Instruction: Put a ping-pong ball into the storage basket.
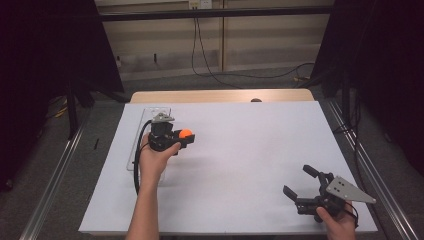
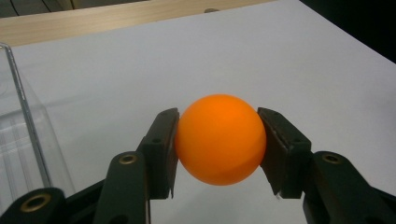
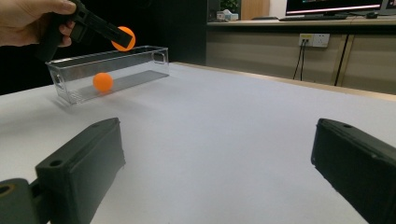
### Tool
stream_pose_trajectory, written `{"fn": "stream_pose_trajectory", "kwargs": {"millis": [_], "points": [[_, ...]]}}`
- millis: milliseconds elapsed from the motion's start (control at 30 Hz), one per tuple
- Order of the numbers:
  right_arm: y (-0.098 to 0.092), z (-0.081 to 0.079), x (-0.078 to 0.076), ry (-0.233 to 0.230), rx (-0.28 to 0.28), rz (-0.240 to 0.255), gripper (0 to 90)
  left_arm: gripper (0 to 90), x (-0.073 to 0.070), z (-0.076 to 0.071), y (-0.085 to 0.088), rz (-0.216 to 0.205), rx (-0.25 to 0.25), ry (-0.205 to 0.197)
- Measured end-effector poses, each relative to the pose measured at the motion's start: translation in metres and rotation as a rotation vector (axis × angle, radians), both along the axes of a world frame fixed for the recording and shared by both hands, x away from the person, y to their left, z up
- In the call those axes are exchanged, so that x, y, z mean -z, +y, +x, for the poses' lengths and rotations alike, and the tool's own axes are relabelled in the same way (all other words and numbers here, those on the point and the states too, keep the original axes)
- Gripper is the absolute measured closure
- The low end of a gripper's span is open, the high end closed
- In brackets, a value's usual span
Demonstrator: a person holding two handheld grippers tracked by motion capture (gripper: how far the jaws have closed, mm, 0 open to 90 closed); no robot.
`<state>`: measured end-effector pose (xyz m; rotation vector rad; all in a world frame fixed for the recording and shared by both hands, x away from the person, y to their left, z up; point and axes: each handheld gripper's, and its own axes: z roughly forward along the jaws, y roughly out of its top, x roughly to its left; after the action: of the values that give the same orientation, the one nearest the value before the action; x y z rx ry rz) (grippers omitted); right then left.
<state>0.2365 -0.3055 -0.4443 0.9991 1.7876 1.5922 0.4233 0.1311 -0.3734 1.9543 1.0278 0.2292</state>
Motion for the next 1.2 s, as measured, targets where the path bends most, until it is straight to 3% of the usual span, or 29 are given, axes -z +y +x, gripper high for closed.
{"fn": "stream_pose_trajectory", "kwargs": {"millis": [600, 1200], "points": [[0.000, 0.000, 0.000, -0.003, 0.000, 0.001, 1.8, 51.0, -0.002, 0.000, 0.006, 0.018, -0.017, -0.010], [-0.001, 0.000, -0.001, -0.004, 0.004, 0.005, 1.8, 51.0, -0.005, -0.001, 0.015, -0.002, -0.033, -0.019]]}}
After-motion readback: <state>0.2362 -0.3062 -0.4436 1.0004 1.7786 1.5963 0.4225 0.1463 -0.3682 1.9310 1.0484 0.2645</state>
